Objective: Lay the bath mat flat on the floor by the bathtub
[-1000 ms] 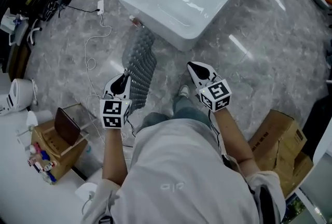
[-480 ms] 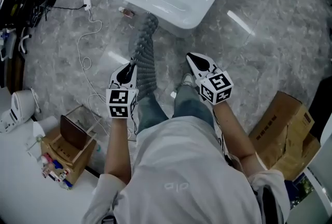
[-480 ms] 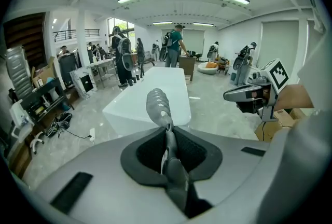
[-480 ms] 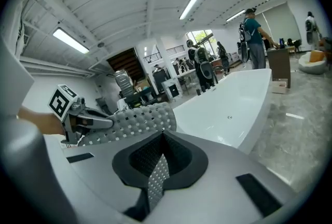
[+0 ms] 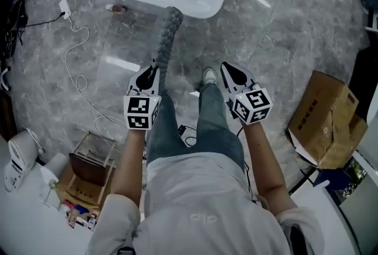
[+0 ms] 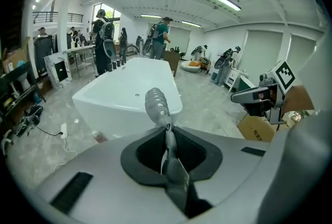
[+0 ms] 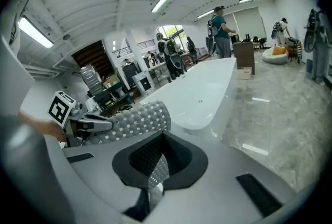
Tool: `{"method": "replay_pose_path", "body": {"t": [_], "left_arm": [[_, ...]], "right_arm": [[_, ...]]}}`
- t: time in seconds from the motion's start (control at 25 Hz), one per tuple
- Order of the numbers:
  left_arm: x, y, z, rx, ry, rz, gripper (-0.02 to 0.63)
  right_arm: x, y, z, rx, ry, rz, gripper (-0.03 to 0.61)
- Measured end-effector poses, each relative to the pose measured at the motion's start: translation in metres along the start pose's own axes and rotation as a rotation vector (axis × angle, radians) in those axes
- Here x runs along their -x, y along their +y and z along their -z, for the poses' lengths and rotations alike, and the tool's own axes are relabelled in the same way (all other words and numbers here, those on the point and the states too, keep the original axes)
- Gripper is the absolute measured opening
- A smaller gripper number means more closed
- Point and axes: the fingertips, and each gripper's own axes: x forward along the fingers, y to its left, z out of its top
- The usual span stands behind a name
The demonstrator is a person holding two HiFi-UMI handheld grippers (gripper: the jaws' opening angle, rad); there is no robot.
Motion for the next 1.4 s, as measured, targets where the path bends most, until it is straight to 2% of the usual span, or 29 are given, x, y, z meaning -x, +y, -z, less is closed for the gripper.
{"method": "replay_pose_path", "body": {"t": [0.2, 0.4, 0.68, 0.8, 0.92, 1.08, 1.28, 1.4], "left_arm": [[-0.051, -0.005, 0.042, -0.009, 0.015, 0.062, 0.055], [-0.095, -0.013, 0.077, 0.007, 0.026, 0.105, 0.055], [-0.11, -0.047, 0.072, 0.012, -0.006, 0.192, 0.055], [-0.106, -0.048, 0.067, 0.046, -0.033, 0.192, 0.055], [-0.115, -0.035, 0.077, 0.065, -0.038, 0.178, 0.055], [-0.139, 0.004, 0.107, 0.09, -0.017, 0.137, 0.056], [-0.172, 0.042, 0.151, 0.004, 0.019, 0.133, 0.058], [-0.186, 0.077, 0.175, -0.013, 0.022, 0.099, 0.058]], "right_arm": [[-0.025, -0.019, 0.041, -0.08, 0.023, 0.074, 0.017], [-0.05, -0.042, 0.072, -0.147, 0.034, 0.113, 0.017], [-0.052, -0.065, 0.097, -0.165, 0.077, 0.139, 0.017], [-0.049, -0.069, 0.101, -0.159, 0.093, 0.143, 0.017], [-0.058, -0.071, 0.106, -0.152, 0.108, 0.14, 0.017], [-0.084, -0.068, 0.121, -0.143, 0.134, 0.132, 0.017], [-0.132, -0.056, 0.143, -0.145, 0.174, 0.108, 0.017], [-0.165, -0.037, 0.155, -0.143, 0.195, 0.083, 0.017]]}}
